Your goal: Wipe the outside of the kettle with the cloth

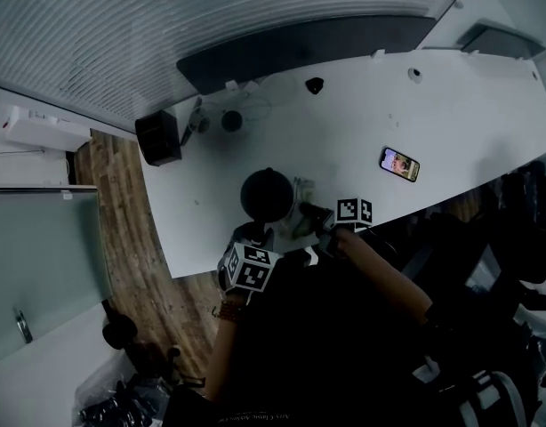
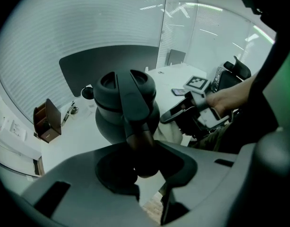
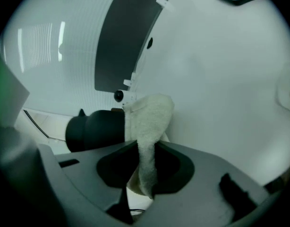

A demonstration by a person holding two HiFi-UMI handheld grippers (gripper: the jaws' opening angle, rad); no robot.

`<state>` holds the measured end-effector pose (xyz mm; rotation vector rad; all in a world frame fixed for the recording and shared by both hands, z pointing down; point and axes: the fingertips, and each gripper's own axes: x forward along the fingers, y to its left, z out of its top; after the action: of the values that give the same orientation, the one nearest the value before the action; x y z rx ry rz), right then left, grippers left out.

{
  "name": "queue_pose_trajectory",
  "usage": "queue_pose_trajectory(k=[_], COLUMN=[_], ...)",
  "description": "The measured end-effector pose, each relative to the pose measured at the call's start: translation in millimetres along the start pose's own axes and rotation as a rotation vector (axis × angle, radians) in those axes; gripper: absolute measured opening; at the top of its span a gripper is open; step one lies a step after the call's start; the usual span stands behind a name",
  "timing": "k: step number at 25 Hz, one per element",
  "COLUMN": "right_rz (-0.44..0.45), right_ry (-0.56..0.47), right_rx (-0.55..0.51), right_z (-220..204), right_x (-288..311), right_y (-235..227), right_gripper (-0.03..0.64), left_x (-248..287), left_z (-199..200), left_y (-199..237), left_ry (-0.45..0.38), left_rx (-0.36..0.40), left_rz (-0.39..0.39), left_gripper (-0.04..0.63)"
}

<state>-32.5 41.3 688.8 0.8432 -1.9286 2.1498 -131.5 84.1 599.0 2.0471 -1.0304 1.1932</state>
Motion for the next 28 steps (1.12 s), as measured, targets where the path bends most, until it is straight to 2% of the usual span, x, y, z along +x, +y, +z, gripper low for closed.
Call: queue_pose_trajectory(k=[2,5,7,9,11,22,25,28], right_rz=[0.062,0.162,0.214,0.219,0.199,0.206,0.218,0.145], right_ry=[-0.068,-0.123,-0.127,-0.121,-0.128,-0.168,-0.166,-0.169], right_rx=[0.007,-0.055,-0.108,-0.142,-0.142,-0.04,0.015,0.031], right_z=[0.4,-6.7,-12.9,-16.5,-16.6,-17.1,-20.5,-16.7], right_x=[-26.8,-53.3,-48.0,-33.1,-23.5,-22.4,-21.9,-21.8], right_y=[32.9,95.1,127.9,141.0,135.8,110.4,100.9,78.6], right_gripper=[0.084,0.084,0.084,0.084,0.084,0.084,0.084,0.084], left_x=[-1.8,-2.0,-1.4,-0.3,0.3,1.9,-0.3,3.5], left_z=[1.3,2.4,1.8,1.4,1.2,-1.8,-4.2,-2.3], left_y=[1.5,3.3,5.1,4.3,1.6,-0.6,-1.9,-1.2], left_ry=[-0.007,-0.009,0.001,0.01,0.012,0.066,0.081,0.108], left_rx=[-0.001,0.008,0.024,0.034,0.03,0.069,0.066,0.062], left_rz=[-0.012,-0.038,-0.045,-0.053,-0.062,-0.077,-0.081,-0.075], left_gripper=[0.107,0.109,0.109,0.108,0.107,0.107,0.107,0.107])
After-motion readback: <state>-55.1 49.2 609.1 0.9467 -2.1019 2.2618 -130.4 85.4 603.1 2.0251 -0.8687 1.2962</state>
